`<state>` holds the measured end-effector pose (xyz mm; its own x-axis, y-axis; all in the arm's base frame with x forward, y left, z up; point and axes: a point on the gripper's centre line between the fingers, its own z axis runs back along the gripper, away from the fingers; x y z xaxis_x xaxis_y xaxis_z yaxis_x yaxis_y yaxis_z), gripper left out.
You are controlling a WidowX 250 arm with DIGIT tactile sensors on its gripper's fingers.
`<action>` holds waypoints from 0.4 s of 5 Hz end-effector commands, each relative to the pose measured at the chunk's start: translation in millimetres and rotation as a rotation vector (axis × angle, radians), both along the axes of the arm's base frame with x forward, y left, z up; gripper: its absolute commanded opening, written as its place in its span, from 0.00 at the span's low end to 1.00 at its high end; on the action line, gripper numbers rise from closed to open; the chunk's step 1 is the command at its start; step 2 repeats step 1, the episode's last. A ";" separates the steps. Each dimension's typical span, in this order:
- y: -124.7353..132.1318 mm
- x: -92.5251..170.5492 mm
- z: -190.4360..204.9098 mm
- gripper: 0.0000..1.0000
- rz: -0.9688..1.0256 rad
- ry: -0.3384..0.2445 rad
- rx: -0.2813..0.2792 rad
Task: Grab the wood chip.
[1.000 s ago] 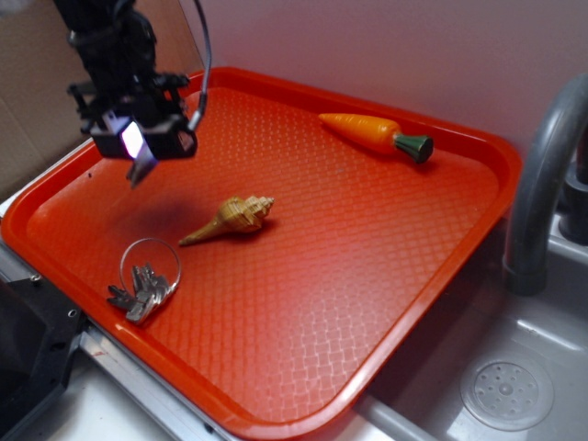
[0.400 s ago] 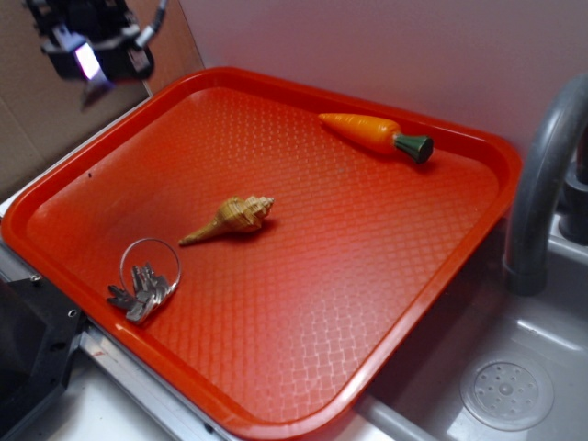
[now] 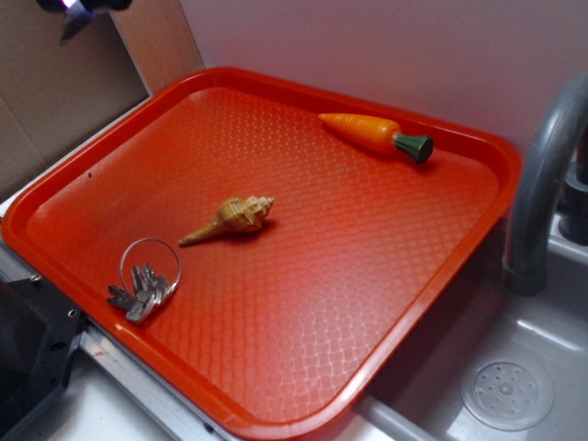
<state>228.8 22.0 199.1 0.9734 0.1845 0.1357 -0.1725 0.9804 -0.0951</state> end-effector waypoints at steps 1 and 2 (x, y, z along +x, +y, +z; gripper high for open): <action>-8.4 -8.3 13.2 0.00 -0.024 -0.068 0.010; -8.4 -8.3 13.2 0.00 -0.024 -0.068 0.010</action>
